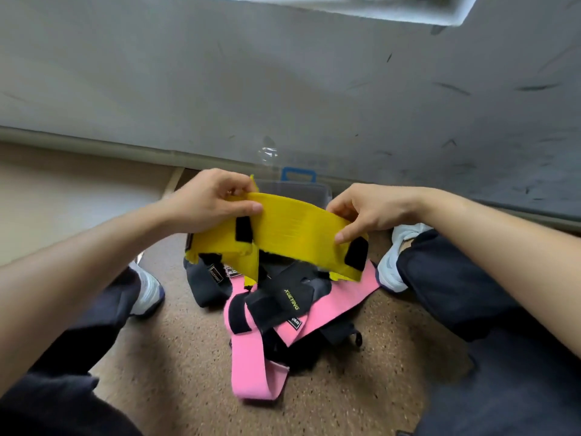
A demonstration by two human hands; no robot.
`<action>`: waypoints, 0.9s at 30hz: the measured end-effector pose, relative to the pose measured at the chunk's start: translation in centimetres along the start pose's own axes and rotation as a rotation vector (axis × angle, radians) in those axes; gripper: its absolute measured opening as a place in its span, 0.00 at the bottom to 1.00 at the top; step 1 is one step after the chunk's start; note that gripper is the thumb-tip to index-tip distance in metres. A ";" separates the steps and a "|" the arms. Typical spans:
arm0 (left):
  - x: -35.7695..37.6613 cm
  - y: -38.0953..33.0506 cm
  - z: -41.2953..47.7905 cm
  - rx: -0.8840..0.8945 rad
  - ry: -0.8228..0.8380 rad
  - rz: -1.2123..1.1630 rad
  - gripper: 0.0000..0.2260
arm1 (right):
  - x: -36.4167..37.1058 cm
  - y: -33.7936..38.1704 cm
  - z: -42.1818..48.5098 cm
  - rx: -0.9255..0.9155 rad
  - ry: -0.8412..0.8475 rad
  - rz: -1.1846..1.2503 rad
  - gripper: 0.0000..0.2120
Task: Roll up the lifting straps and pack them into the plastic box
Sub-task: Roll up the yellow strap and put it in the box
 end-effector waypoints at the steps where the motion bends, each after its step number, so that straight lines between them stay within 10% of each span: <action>1: -0.8 0.5 -0.2 -0.030 -0.030 -0.016 0.13 | 0.4 -0.6 0.0 0.021 0.023 0.009 0.13; 9: -4.0 4.3 -2.0 -0.179 -0.206 -0.108 0.08 | 1.9 -4.9 0.1 0.160 0.017 0.086 0.06; 16: -4.5 3.7 -1.9 -0.125 -0.285 -0.168 0.05 | -0.3 -1.8 -0.2 0.122 -0.394 0.541 0.04; 27: 4.9 -1.7 -2.0 -0.133 0.009 -0.448 0.10 | 0.2 4.0 0.1 0.018 -0.640 1.260 0.19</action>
Point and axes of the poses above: each hand's wrist, its own z-axis towards the middle knuckle, its own x-axis out of the palm, y = z × x, the point moved 5 cm from there along z, towards the middle knuckle, and after that the axes turned 13 degrees about -z, right-handed, at the moved point
